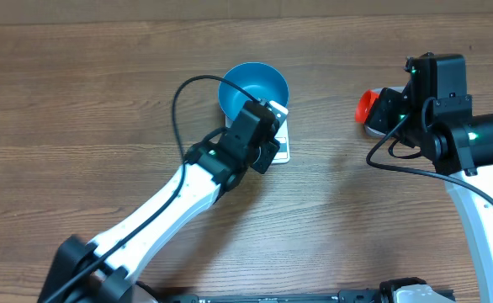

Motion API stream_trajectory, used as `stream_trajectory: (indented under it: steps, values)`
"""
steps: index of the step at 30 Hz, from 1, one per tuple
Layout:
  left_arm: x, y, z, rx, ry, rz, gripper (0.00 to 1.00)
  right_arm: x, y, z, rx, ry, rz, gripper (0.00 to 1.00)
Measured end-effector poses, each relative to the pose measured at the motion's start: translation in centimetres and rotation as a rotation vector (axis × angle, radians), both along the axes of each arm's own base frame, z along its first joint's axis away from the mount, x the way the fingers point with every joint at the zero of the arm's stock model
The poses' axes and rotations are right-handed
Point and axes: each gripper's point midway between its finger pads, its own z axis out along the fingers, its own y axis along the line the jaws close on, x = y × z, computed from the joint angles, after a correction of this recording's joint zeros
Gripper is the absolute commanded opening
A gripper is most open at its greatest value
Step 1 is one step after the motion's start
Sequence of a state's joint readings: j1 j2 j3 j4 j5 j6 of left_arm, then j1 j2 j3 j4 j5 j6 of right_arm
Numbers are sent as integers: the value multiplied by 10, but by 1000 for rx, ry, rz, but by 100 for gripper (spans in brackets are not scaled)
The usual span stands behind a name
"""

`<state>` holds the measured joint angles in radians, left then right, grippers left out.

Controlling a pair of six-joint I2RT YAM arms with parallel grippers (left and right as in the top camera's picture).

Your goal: Scoop item into bowl and weigh 150g on scale

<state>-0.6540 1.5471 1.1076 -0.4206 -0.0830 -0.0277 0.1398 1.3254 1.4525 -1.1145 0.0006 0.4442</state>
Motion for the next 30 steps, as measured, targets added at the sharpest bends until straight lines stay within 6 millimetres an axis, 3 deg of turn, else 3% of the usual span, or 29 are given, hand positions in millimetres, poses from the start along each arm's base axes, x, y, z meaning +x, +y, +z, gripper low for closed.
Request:
stream_trajectory:
  steps: [10,15,21,30]
  values:
    - [-19,14,73,-112,-115,17,100,0,0,0,-1,0,0,4]
    - [-32,24,101,-166,-147,38,100,0,0,0,-1,1,1,4]
    - [-53,41,106,-179,-99,85,99,-1,0,-1,-1,3,0,4]
    - [-54,58,95,-109,-83,146,99,-1,0,-1,-1,5,0,4]
